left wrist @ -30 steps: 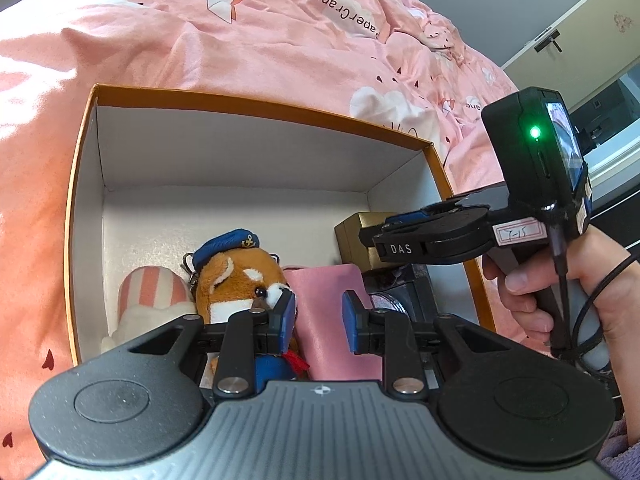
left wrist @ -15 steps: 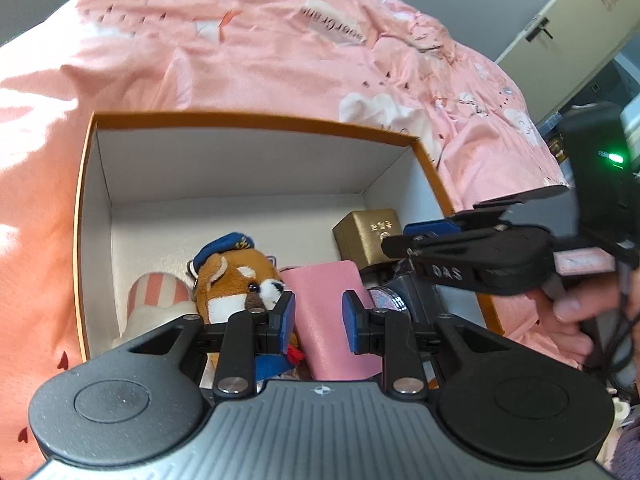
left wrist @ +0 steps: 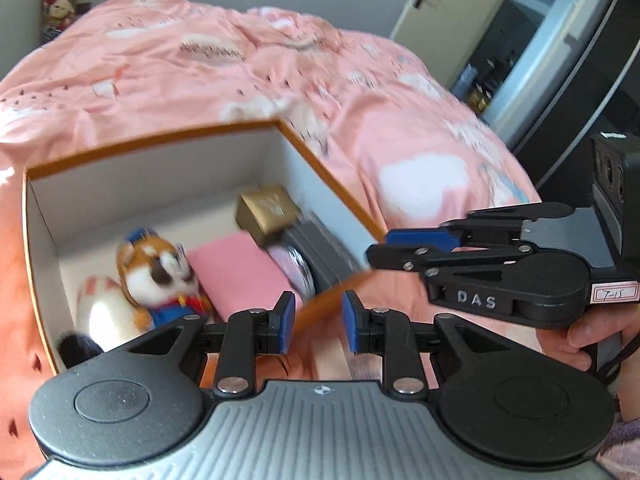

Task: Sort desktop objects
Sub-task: 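Withdraw both grippers from the box toward the items on the bed, then grasp the white charger with left gripper while right grasps the Vaseline tube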

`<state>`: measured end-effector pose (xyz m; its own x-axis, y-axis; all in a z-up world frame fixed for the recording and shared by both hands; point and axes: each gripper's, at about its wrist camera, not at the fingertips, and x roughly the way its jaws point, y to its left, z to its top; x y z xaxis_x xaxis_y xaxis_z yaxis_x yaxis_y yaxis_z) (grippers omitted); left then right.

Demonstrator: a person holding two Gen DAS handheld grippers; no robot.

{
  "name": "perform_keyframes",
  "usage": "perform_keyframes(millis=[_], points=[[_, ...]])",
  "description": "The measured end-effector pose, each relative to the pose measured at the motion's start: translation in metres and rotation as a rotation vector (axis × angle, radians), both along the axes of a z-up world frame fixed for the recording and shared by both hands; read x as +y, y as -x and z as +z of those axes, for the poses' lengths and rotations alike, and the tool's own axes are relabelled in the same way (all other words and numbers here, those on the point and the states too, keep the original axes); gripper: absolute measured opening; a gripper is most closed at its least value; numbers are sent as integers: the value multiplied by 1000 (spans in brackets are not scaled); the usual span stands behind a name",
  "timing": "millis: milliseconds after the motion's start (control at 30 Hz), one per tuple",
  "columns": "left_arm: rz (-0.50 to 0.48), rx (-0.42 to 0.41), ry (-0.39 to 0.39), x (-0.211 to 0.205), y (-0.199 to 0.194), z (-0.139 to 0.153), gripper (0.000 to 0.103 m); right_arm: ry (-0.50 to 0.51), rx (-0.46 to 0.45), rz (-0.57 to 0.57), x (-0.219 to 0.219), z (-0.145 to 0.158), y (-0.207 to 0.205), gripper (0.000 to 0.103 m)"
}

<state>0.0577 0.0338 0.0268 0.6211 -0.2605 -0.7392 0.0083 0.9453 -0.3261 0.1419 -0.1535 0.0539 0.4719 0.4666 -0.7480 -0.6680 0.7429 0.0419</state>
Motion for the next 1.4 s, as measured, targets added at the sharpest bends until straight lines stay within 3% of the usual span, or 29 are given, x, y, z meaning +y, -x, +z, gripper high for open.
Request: perform_keyframes(millis=[67,333,500,667,900,1100,1333,1400], points=[[-24,14,-21,-8,5,-8,28,7,10,-55,-14,-10,11,23],[-59,118,-49,-26,15,-49,29,-10,221,-188,-49,-75,37,24],[-41,137,-27,-34,6,-65,48,-7,266,-240,-54,-97,41,32],[-56,148,-70,-50,-7,-76,48,-64,335,-269,-66,-109,38,32],[-23,181,-108,-58,-18,-90,49,-56,337,-239,-57,-121,45,34],[-4,196,-70,-54,-20,-92,52,-113,332,-250,-64,-119,48,24],[12,215,-37,-53,-25,-95,59,-112,193,-348,-73,-99,38,22],[-1,222,-48,-56,-27,-95,59,-110,211,-366,-74,-103,32,22]])
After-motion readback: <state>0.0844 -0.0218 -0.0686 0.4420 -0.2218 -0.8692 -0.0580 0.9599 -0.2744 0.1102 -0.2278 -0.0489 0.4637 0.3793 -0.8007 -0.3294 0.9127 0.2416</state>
